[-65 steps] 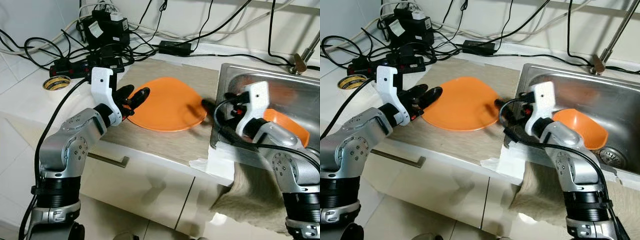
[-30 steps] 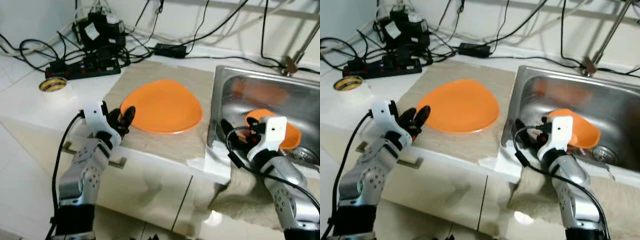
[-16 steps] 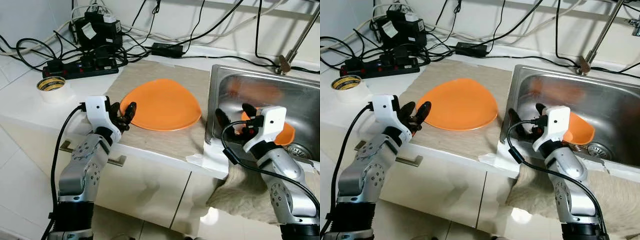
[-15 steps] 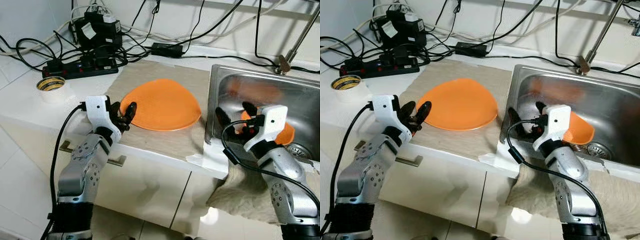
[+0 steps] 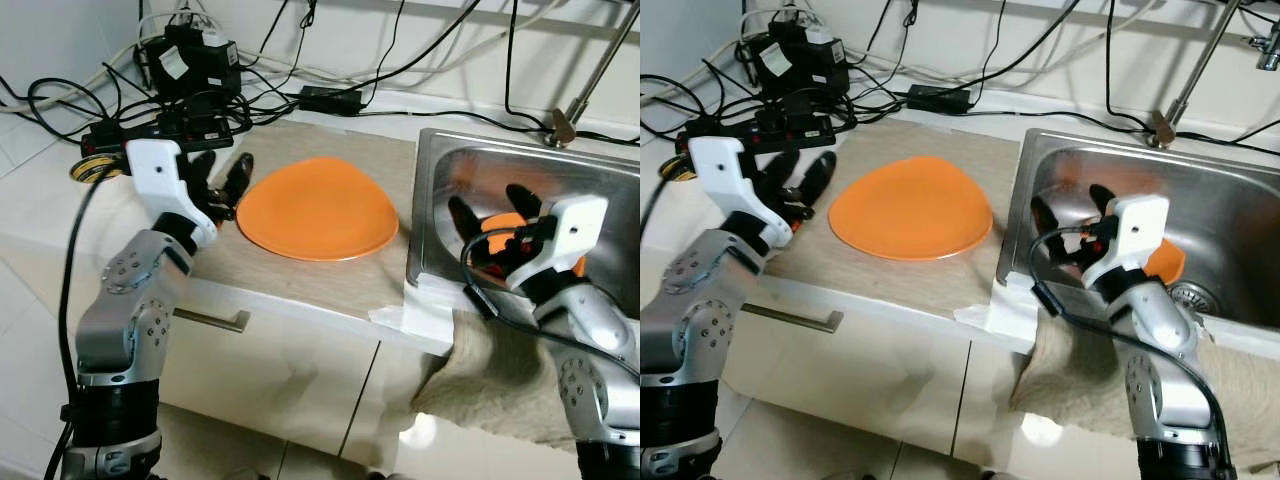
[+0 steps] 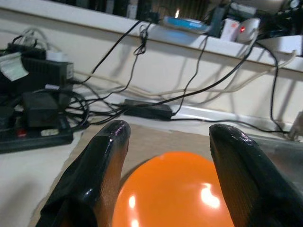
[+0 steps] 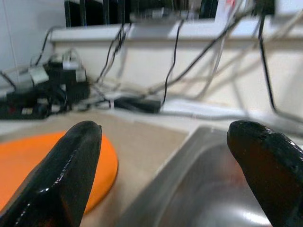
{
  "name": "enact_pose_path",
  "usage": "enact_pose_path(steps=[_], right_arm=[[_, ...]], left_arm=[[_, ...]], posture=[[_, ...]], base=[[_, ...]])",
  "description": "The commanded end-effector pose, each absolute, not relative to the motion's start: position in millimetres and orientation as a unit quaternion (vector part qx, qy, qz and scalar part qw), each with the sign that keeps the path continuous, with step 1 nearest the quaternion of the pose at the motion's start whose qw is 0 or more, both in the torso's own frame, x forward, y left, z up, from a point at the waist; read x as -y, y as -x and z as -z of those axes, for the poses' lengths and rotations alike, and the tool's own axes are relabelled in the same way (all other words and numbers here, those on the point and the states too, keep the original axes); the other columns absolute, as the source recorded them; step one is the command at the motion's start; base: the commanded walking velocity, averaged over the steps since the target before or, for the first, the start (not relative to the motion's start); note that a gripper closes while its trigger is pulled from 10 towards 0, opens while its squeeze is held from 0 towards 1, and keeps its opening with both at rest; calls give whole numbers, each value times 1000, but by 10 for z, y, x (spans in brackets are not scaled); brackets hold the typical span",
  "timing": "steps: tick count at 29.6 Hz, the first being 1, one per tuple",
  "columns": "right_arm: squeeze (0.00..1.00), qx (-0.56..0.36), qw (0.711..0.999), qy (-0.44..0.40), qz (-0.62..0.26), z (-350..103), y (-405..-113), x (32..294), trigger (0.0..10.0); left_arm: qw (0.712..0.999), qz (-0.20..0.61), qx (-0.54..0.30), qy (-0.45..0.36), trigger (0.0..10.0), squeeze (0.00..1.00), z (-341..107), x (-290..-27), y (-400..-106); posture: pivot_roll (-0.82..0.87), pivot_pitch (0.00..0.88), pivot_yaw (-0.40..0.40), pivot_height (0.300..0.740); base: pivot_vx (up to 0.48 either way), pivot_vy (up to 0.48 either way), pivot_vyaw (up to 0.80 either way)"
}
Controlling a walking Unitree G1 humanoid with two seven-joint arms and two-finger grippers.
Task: Kitchen organization
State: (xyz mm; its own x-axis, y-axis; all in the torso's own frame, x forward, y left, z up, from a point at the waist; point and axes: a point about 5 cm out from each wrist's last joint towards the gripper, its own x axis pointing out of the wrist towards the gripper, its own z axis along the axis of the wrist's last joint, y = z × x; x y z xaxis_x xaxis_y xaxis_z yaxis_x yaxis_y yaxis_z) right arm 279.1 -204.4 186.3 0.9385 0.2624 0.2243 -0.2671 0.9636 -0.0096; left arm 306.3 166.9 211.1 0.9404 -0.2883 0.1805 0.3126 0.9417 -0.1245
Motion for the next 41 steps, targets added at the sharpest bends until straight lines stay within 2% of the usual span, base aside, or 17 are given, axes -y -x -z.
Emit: enact_pose_path(steps=[1, 11, 18, 36, 41], right_arm=[[0, 120, 983, -14, -136, -1905, -2794, 2028, 10000], [0, 108, 985, -20, -130, -1836, -2832, 2001, 10000], [0, 91, 988, -24, -125, -1745, -2789, 1975, 10000], [0, 79, 985, -7, -154, -1765, -2874, 1936, 10000], [0, 73, 984, -1, -164, -1754, -2912, 1932, 10000]], left_arm=[[981, 161, 86, 68, 10000, 0, -2149, -1624, -3052], [981, 176, 53, 54, 10000, 0, -2055, -1591, -3060], [983, 154, 30, 97, 10000, 0, -1972, -1650, -3049], [983, 156, 24, 90, 10000, 0, -1952, -1658, -3024], [976, 200, -14, 87, 10000, 0, -1879, -1615, -3023]], posture=[[-25, 0, -10, 740], [-12, 0, -3, 740], [-18, 0, 9, 740], [-6, 0, -7, 740], [13, 0, -14, 740]], base=[[0, 0, 0], [0, 0, 0], [0, 0, 0], [0, 0, 0], [0, 0, 0]])
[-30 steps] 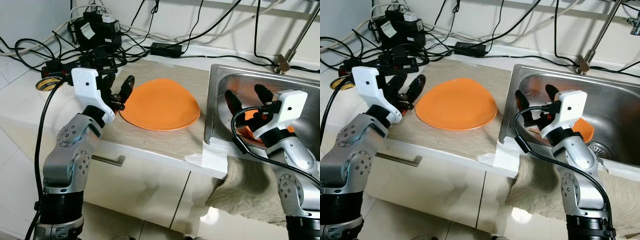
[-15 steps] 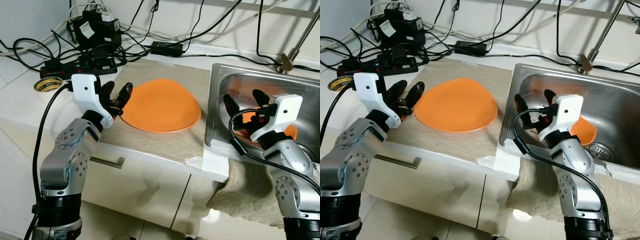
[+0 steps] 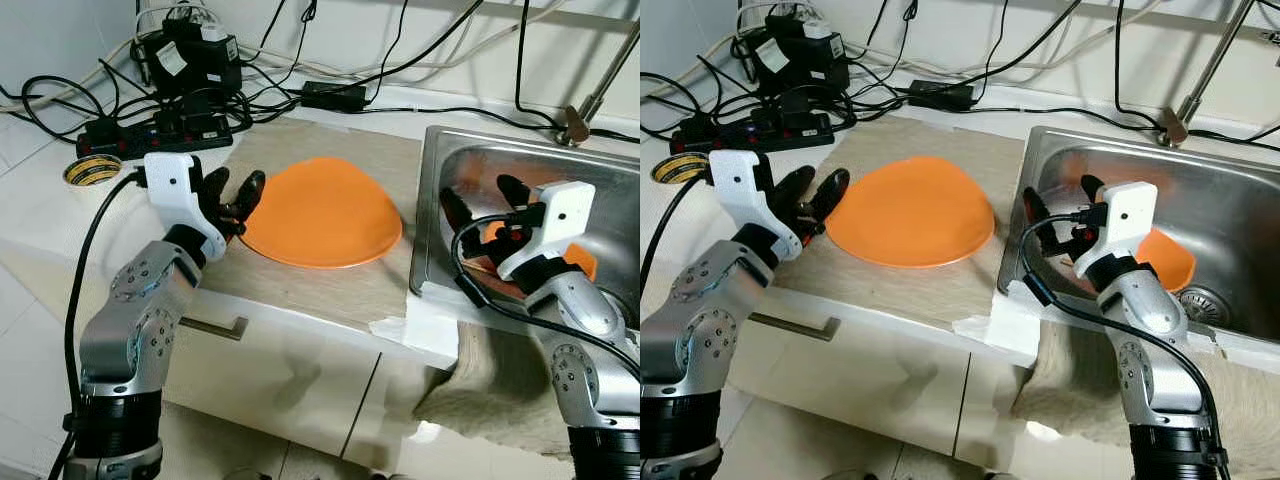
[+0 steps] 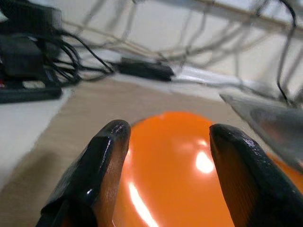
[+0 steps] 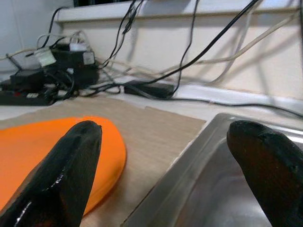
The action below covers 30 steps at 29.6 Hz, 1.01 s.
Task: Kitchen organization
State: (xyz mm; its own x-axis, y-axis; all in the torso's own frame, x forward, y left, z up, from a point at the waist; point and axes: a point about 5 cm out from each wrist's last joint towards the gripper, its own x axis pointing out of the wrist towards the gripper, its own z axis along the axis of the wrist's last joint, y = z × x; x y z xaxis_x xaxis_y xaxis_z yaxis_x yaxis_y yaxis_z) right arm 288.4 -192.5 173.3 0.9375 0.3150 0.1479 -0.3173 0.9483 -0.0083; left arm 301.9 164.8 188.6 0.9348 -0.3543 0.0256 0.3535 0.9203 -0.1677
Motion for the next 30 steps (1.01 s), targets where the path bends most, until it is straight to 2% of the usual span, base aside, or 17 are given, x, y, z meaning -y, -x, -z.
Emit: enact_pose_path(steps=[1, 5, 19, 20, 21, 22, 30], right_arm=[[0, 72, 983, 0, -166, -1756, -2921, 1933, 10000], [0, 70, 982, 1, -175, -1759, -2945, 1899, 10000], [0, 73, 981, -1, -177, -1772, -2902, 1884, 10000], [0, 73, 981, 0, -177, -1772, -2896, 1887, 10000], [0, 73, 981, 0, -177, -1771, -2893, 1888, 10000], [0, 72, 981, 0, -177, -1769, -2891, 1888, 10000], [0, 69, 981, 0, -179, -1759, -2883, 1874, 10000]], left_arm=[[973, 211, -21, 91, 10000, 0, -1869, -1604, -3034], [964, 256, -41, 64, 10000, 0, -1819, -1558, -3089], [965, 257, -45, 30, 10000, 0, -1887, -1705, -3260], [965, 257, -46, 28, 10000, 667, -1888, -1734, -3286], [965, 257, -47, 26, 10000, 667, -1889, -1754, -3305], [964, 260, -49, 24, 10000, 1000, -1891, -1768, -3320], [961, 265, -73, 3, 10000, 1000, -1827, -1862, -3478]], posture=[[15, 0, -14, 740], [24, 0, -13, 740], [6, 0, 4, 740], [5, 0, 5, 740], [5, 0, 5, 740], [5, 0, 4, 740], [0, 0, 5, 740]], base=[[0, 0, 0], [0, 0, 0], [0, 0, 0], [0, 0, 0], [0, 0, 0], [0, 0, 0], [0, 0, 0]])
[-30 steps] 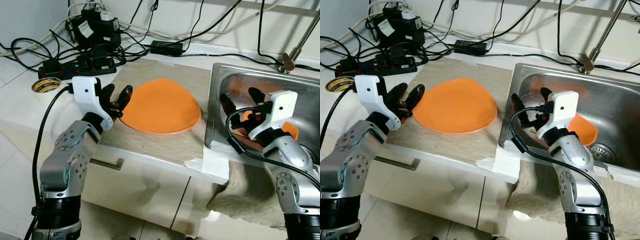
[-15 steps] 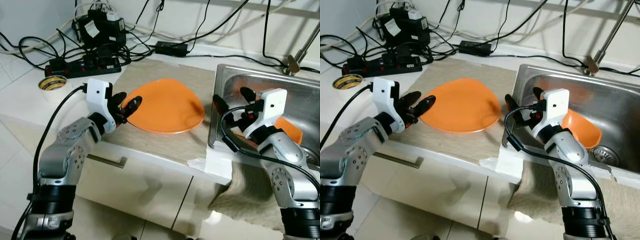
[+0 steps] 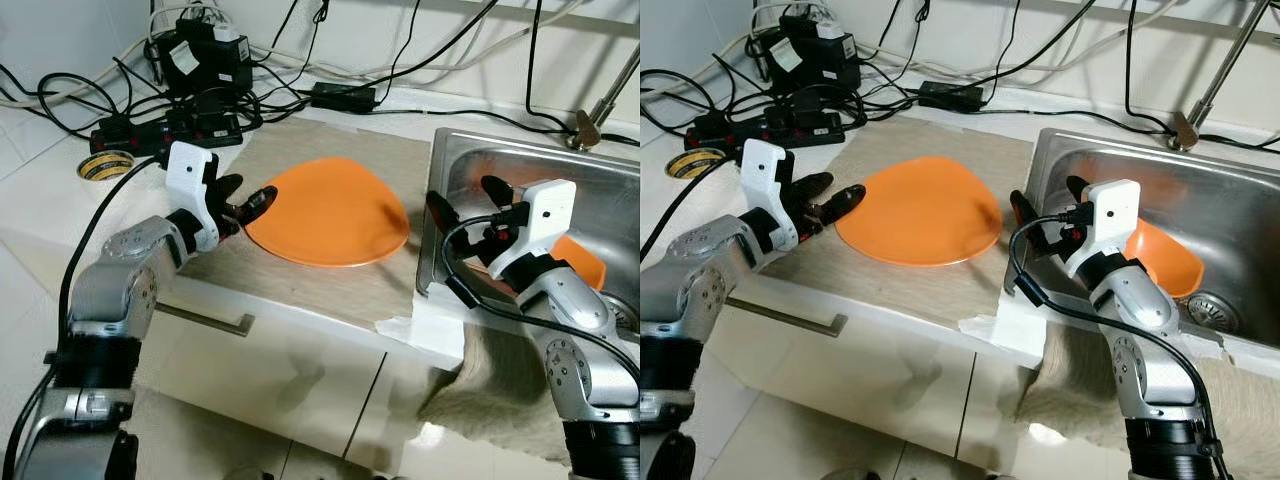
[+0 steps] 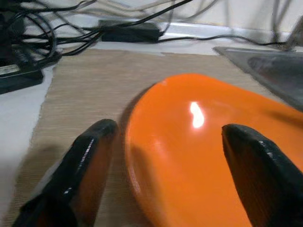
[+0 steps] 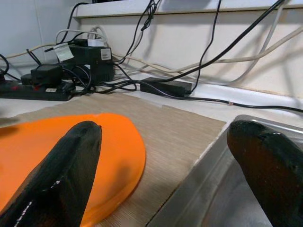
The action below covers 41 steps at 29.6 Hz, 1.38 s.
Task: Kitchen organization
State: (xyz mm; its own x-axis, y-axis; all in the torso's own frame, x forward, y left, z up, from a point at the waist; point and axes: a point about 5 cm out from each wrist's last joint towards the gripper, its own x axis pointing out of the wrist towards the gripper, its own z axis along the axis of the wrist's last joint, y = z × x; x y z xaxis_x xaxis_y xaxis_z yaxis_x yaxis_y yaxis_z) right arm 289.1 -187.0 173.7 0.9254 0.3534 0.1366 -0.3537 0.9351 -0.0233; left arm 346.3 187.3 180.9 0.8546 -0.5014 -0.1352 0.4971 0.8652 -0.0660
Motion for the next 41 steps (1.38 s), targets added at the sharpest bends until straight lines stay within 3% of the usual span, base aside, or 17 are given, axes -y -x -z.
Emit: enact_pose_path(steps=[1, 27, 28, 41], right_arm=[[0, 69, 981, 0, -179, -1758, -2879, 1872, 10000], [0, 66, 982, 2, -176, -1782, -2806, 1883, 10000], [0, 66, 982, 3, -176, -1783, -2806, 1883, 10000], [0, 62, 983, 3, -174, -1780, -2799, 1890, 10000]], left_arm=[[961, 264, -79, -2, 10000, 1000, -1796, -1877, -3522], [955, 255, -150, 1, 10000, 1000, -1605, -1921, -3814], [955, 256, -150, 2, 10000, 0, -1603, -1914, -3818], [944, 292, -142, 67, 10000, 0, -1691, -1732, -3882]], posture=[[-3, 0, 6, 740], [-39, 0, 6, 740], [-39, 0, 6, 740], [-49, 0, 7, 740]], base=[[0, 0, 0], [0, 0, 0], [0, 0, 0], [0, 0, 0]])
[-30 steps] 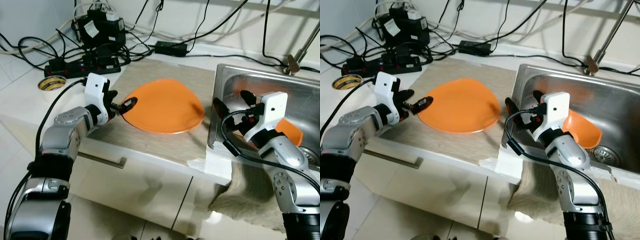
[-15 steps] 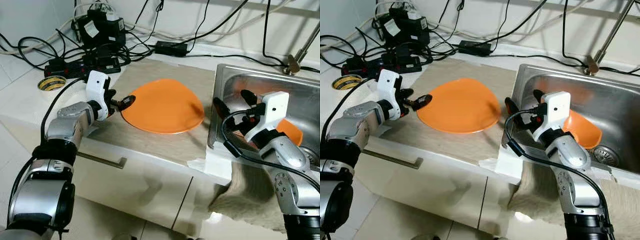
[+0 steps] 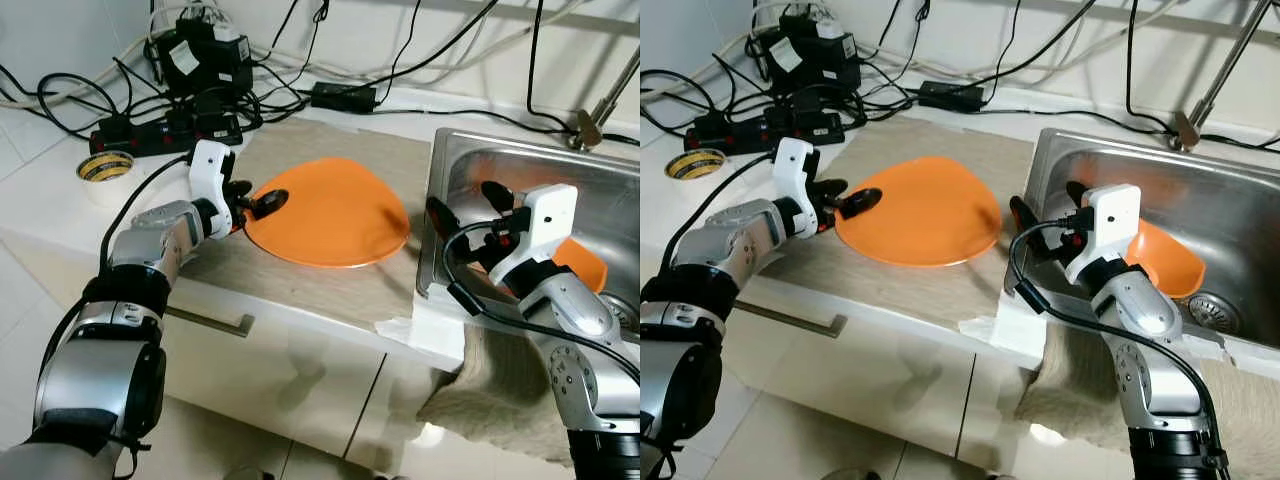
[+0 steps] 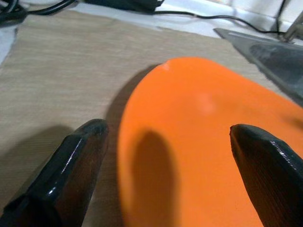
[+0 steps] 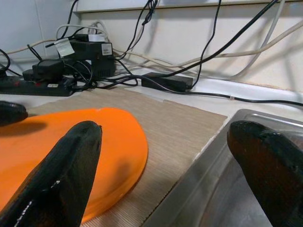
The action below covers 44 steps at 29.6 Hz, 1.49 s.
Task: Kitchen organization
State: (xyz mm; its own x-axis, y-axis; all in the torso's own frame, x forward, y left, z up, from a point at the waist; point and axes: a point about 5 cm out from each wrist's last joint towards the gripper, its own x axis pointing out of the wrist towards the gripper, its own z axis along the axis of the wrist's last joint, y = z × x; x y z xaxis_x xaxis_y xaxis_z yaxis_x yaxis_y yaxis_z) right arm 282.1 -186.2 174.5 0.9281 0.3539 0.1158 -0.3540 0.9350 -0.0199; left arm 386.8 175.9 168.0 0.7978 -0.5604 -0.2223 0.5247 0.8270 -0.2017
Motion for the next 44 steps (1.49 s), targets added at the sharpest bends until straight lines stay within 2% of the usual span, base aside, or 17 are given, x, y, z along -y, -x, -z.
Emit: enact_pose_path(steps=[1, 19, 29, 35, 44], right_arm=[[0, 62, 983, 4, -175, -1780, -2799, 1890, 10000], [0, 58, 983, 3, -174, -1773, -2798, 1885, 10000], [0, 50, 983, -2, -178, -1745, -2788, 1872, 10000], [0, 45, 979, -41, -193, -1781, -2820, 1801, 10000], [0, 34, 964, -124, -231, -1784, -2891, 1490, 10000]], left_arm=[[943, 292, -146, 63, 10000, 0, -1676, -1725, -3881], [931, 290, -219, -24, 10000, 0, -1400, -1708, -3817], [931, 287, -223, -18, 10000, 0, -1374, -1717, -3810], [932, 285, -221, -20, 10000, 0, -1388, -1720, -3819], [934, 285, -214, -19, 10000, 0, -1434, -1711, -3842]], posture=[[-49, 0, 7, 740], [-51, 0, 11, 740], [-52, 0, 12, 740], [-51, 0, 12, 740], [-39, 0, 10, 740]], base=[[0, 0, 0], [0, 0, 0], [0, 0, 0], [0, 0, 0], [0, 0, 0]])
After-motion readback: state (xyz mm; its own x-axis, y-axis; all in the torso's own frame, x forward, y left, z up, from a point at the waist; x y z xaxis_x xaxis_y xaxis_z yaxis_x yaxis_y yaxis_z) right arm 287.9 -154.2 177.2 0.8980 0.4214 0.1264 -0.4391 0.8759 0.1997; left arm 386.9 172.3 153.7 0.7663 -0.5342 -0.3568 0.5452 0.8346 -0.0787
